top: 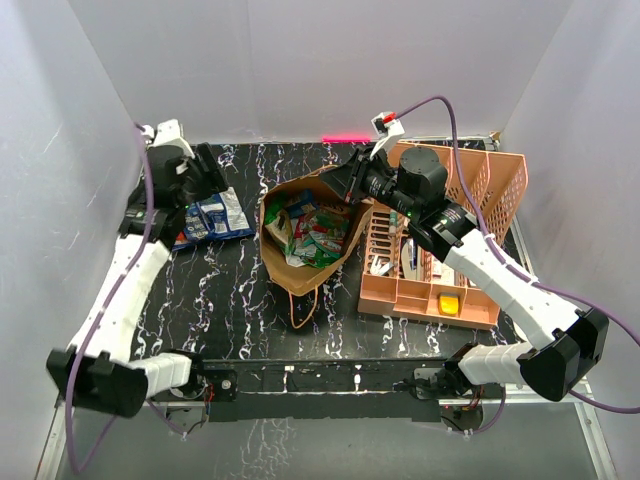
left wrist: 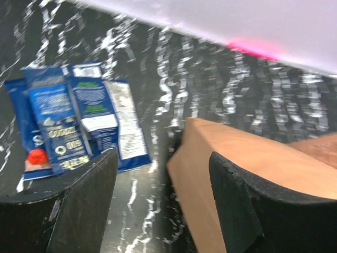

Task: Take the snacks out of the paper bag
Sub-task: Place the snack at the center of the board, then take out the snack from the paper bag.

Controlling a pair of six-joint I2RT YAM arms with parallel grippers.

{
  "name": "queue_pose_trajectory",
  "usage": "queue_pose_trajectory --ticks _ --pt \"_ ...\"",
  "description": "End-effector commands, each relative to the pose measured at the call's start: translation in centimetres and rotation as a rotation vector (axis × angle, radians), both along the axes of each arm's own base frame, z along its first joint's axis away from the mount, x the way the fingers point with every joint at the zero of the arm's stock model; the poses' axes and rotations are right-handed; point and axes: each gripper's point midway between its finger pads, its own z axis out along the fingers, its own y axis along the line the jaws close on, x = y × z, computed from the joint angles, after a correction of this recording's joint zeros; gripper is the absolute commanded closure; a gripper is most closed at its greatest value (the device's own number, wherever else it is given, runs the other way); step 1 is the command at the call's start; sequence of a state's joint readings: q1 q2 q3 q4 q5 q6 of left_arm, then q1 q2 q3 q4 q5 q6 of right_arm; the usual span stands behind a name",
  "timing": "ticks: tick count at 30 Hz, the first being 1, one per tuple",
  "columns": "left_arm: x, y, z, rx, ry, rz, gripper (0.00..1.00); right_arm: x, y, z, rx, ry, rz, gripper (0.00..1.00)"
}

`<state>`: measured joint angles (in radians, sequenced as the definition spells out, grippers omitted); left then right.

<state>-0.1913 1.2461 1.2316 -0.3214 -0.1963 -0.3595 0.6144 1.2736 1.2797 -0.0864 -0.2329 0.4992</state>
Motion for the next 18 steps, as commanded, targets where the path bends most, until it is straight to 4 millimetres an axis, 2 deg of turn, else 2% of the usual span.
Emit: queue_pose_trajectory --ticks 1,5,9,11,15,17,18 --pt "-5.0 -4.2 6.4 -0.184 -0.094 -0.239 0.32 -0.2 0.2 2.5 0.059 -0.068 0.009 0.93" --pt "-8.2 -10.2 8.6 -0.358 -0.124 -0.485 0.35 -0.1 0.6 2.5 0.068 -0.062 0.025 0.93" --pt "-10.7 -14.0 11.3 -0.438 -0.223 -0.604 0.36 -0.1 0.6 2.6 0.073 -0.063 0.026 0.93" --pt "-12.2 -16.7 11.7 -0.467 -0.231 -0.674 0.41 -0.1 0.6 2.6 0.074 -0.065 0.023 0.92" --pt "-16.0 -22.5 9.5 -0.424 -0.216 -0.769 0.45 -0.1 0.5 2.7 0.077 -0.065 0.02 0.93" --pt "-17.0 -23.4 7.8 -0.324 -0.218 -0.735 0.46 -0.1 0.4 2.8 0.077 -0.067 0.018 0.93" --pt "-16.8 -23.2 7.1 -0.266 -0.231 -0.686 0.46 -0.2 0.4 2.9 0.078 -0.068 0.019 0.93"
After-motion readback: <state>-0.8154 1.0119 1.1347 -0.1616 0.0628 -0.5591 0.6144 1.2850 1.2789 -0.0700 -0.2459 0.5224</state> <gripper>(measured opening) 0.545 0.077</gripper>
